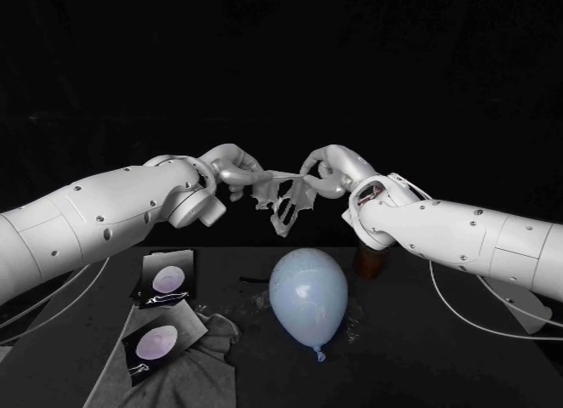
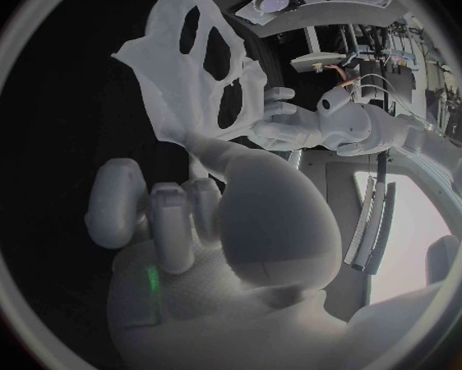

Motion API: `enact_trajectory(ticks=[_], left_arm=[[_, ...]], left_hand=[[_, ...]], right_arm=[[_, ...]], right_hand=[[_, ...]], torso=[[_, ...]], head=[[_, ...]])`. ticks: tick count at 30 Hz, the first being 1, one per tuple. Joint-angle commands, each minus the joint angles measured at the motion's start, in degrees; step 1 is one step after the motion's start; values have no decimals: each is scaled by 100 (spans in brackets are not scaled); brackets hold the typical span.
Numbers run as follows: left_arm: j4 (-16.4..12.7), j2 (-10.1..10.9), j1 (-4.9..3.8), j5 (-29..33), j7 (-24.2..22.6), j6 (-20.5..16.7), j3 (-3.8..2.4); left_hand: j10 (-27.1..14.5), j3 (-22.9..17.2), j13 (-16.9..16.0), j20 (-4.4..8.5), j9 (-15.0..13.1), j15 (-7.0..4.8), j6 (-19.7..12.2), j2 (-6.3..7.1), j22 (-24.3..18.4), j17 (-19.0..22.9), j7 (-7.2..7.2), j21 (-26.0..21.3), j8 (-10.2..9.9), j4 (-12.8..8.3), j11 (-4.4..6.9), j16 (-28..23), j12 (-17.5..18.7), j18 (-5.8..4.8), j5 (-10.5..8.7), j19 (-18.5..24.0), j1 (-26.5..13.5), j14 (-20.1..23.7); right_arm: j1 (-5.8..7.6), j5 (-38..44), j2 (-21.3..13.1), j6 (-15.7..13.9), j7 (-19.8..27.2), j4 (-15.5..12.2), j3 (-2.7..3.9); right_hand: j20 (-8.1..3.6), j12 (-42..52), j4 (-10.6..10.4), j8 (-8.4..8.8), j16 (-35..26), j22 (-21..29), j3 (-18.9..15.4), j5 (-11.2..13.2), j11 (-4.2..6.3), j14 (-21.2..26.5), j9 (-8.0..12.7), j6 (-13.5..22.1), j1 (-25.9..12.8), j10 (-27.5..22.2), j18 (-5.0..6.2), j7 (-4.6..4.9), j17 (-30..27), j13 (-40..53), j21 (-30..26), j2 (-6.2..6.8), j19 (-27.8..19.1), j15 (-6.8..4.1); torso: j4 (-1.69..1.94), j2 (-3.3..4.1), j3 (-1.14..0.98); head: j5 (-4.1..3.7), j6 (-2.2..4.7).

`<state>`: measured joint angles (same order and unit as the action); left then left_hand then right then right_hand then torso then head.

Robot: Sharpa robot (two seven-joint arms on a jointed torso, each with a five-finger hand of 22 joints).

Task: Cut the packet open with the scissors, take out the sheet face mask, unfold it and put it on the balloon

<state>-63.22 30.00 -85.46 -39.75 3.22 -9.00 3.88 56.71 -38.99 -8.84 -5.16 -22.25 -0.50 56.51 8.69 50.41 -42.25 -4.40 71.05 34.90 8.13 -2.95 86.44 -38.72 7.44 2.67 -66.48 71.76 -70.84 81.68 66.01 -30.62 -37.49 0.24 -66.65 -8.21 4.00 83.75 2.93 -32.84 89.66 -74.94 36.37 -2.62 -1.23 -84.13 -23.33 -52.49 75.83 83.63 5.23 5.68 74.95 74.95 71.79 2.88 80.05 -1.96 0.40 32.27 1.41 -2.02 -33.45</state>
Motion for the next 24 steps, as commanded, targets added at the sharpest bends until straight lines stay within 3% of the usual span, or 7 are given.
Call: enact_trajectory(ticks=[1, 7, 15, 18, 21, 24], left_arm=[[68, 5, -9, -532, -694, -449, 8], [103, 18, -7, -627, -979, -687, 20], [207, 4, -3, -515, -1286, -956, 21], [209, 19, -2, -334, -1371, -966, 19], [232, 28, -3, -167, -1437, -951, 15], [260, 27, -5, -103, -1455, -901, 13]], left_hand=[[-81, 111, 8, -8, -4, 12, -96, 23, -73, 72, -22, -62, -60, -24, -10, -33, 51, 28, 10, 88, 191, 88], [-181, 340, 19, -38, -42, 48, -258, 31, -330, 417, -142, -221, -163, -168, -52, -93, 133, 75, 8, 284, 683, 323], [-179, 480, 5, -52, -32, 60, -319, -72, -303, 394, -273, -209, -277, -308, -64, -96, 134, 75, 10, 289, 1008, 345], [-168, 500, 4, -53, -31, 63, -317, -90, -295, 390, -281, -203, -291, -313, -66, -94, 132, 74, 10, 285, 1029, 341], [-145, 526, 3, -56, -28, 65, -331, -119, -283, 371, -288, -194, -321, -311, -68, -91, 129, 72, 11, 279, 1050, 330], [-136, 535, 3, -57, -26, 66, -337, -132, -271, 355, -289, -187, -334, -312, -67, -88, 128, 70, 10, 273, 1061, 322]], right_arm=[[123, 1147, -54, 770, 44, 2, -1], [318, 1975, -107, 1078, -186, -39, 0], [541, 2744, -196, 1447, -467, -144, 0], [582, 2917, -224, 1521, -534, -186, -1], [607, 3034, -248, 1573, -594, -231, -1], [617, 3075, -272, 1585, -628, -271, -1]], right_hand=[[-12, 26, 42, -39, 34, -336, 9, -16, -13, -587, -15, -46, -84, 98, -100, 9, 1505, 833, 42, 3, 40, -33], [-16, 58, 52, -57, 34, -364, 13, -16, -3, -587, -24, -67, -118, 128, -108, -4, 1505, 871, 77, 22, 58, -39], [-23, 82, 44, -75, 34, -395, 13, -16, 9, -587, -33, -91, -160, 153, -118, -23, 1505, 901, 118, 35, 80, -44], [-26, 87, 38, -80, 34, -402, 12, -16, 14, -587, -35, -97, -173, 158, -119, -30, 1505, 906, 126, 40, 84, -45], [-29, 92, 33, -83, 34, -408, 11, -16, 17, -587, -37, -101, -183, 164, -121, -34, 1505, 913, 134, 44, 88, -47], [-30, 89, 31, -84, 34, -401, 10, -16, 18, -587, -37, -103, -186, 161, -118, -36, 1505, 909, 123, 45, 82, -47]], torso=[[0, 7, -3], [-1, 4, -5], [-18, 10, -4], [-21, 14, -5], [9, 8, -5], [8, 7, -5]], head=[[-51, 24], [-90, 73], [-121, 129], [-117, 135], [-116, 120], [-109, 121]])
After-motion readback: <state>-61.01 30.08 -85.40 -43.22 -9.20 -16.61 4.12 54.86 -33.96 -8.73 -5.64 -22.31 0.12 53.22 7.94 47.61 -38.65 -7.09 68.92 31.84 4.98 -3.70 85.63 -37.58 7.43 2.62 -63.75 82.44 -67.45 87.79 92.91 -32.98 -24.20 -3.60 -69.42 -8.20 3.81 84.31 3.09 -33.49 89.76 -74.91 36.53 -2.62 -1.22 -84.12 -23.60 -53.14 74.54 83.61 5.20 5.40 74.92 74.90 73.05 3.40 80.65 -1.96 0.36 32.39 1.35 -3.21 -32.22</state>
